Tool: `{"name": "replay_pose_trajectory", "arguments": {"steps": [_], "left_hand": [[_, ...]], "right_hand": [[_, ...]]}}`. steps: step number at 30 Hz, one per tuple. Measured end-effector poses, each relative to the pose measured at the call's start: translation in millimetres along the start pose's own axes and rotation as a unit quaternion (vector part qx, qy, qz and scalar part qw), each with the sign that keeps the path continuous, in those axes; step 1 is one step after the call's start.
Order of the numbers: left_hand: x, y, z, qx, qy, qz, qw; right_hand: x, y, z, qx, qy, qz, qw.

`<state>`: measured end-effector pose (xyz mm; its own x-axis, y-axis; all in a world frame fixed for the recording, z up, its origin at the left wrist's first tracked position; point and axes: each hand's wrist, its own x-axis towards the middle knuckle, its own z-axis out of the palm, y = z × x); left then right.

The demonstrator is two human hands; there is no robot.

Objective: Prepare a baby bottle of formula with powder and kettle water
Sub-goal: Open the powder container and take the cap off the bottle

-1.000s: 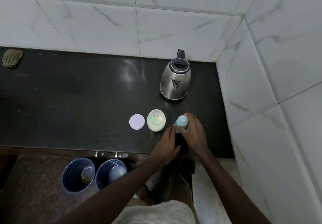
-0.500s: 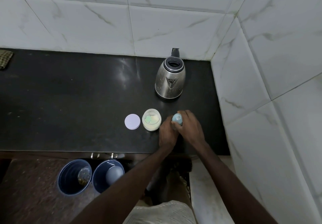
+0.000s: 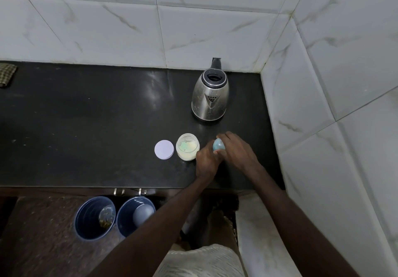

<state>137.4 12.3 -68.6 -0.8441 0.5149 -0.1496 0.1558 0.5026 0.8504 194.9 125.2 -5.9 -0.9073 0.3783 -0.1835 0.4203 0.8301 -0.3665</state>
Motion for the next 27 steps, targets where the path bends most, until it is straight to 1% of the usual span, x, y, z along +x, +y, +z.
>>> {"name": "replay_pose_trajectory", "arguments": {"steps": [2,4,6,7,9,10,12,13,15,16,18,21,24,27], "left_hand": [[1,-2,1,-0.009,-0.003,-0.007,1.000],[2,-2,1,-0.013,-0.019,-0.003,1.000],[2,-1,1,0.004,-0.028,0.003,1.000],[3,-2,2,-0.012,-0.021,-0.004,1.000],[3,-1,3,-0.048,-0.003,-0.020,0.999],[3,-1,4,-0.052,0.007,-0.029,0.998],[2,0,5,-0.022,0.019,-0.027,0.999],[3,0,5,-0.010,0.021,-0.028,0.999],[4,0,4,-0.014,0.008,-0.023,1.000],[5,0,4,-0.018,0.005,-0.019,1.000],[4,-2,4,-0.022,0.004,-0.013,1.000],[3,-2,3,-0.032,0.006,-0.004,0.999],[4,-1,1,-0.035,-0.004,-0.005,0.999],[5,0,-1,-0.035,-0.008,-0.004,0.999]], "right_hand": [[4,4,-1,0.002,-0.009,-0.033,0.999],[7,13,-7,-0.003,-0.017,-0.112,0.994],[9,26,-10,0.012,-0.008,-0.190,0.982],[9,30,-14,0.031,-0.008,-0.211,0.977],[8,34,-25,0.060,0.002,-0.219,0.974],[8,33,-33,0.075,0.010,-0.207,0.975],[10,38,-42,0.110,0.044,-0.168,0.979],[11,44,-43,0.130,0.064,-0.132,0.981],[8,48,-43,0.163,0.095,-0.020,0.982],[6,49,-38,0.163,0.103,0.036,0.981],[1,52,-19,0.131,0.086,0.095,0.983],[-3,52,18,0.088,0.037,0.119,0.988],[-8,44,39,0.102,0.035,0.149,0.983],[-9,46,50,0.102,0.035,0.155,0.982]]}}
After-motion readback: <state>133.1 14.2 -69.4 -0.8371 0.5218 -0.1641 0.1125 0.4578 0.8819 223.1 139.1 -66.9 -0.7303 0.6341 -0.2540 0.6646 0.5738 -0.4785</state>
